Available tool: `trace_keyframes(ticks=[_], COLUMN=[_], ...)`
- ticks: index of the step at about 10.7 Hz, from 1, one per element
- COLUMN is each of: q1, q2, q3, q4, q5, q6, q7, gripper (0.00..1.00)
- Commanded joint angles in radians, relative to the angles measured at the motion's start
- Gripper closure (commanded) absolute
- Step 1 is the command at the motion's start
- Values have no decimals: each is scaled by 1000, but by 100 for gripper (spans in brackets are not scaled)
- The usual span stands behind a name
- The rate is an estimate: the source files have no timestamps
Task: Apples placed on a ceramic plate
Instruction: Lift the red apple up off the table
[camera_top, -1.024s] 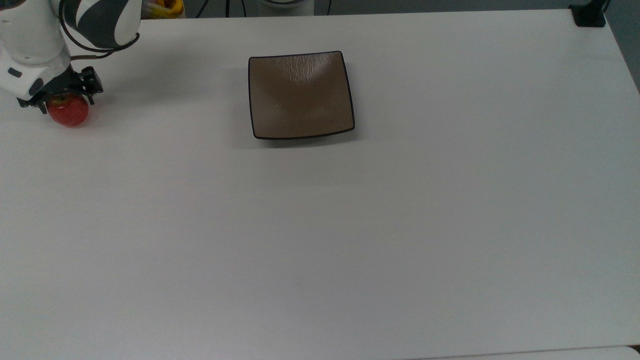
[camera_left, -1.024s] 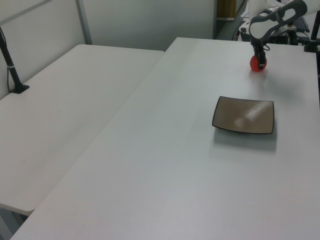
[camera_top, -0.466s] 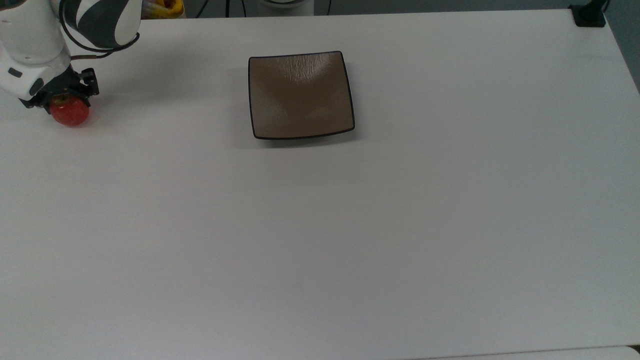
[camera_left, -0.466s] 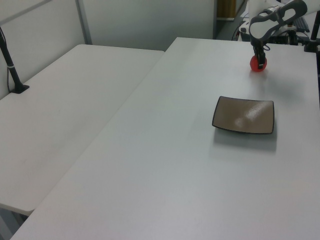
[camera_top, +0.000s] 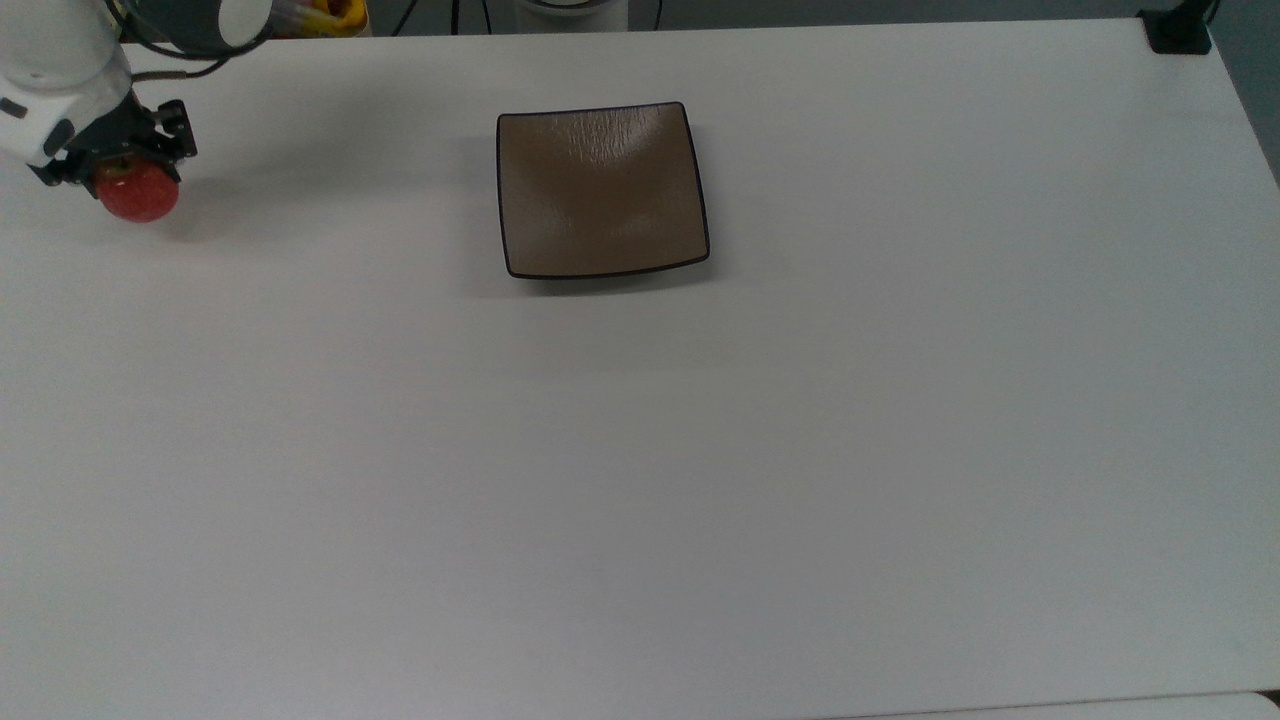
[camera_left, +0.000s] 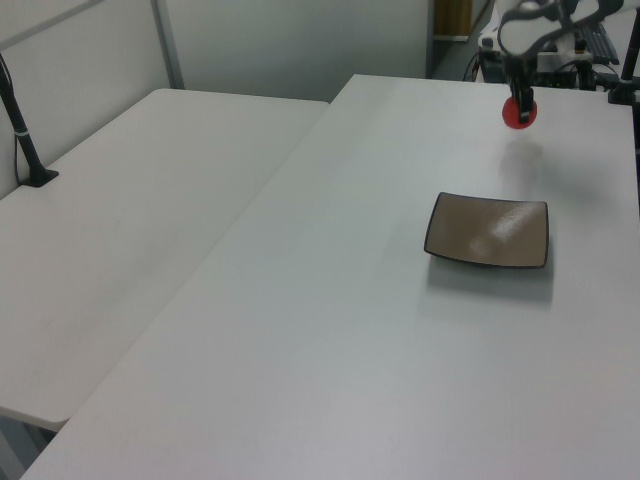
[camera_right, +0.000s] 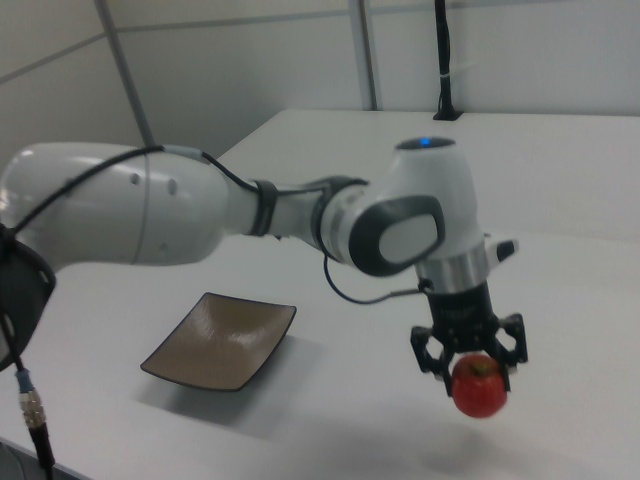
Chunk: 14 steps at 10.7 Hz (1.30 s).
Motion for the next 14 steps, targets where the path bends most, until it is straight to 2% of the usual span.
trace_keyframes(ticks=[1, 5, 7, 10, 11, 14], q1=[61, 165, 238, 376, 419, 451], q2=[-140, -333, -401, -436, -436, -433], q3=[3, 1, 1, 4, 7, 105], q4=[13, 18, 18, 13, 12, -37], q5=[7, 103, 108, 129, 129, 129], q6=[-199, -435, -517, -561, -563, -544], q7=[2, 33, 106, 365, 408, 554], gripper=[90, 90, 90, 90, 90, 89])
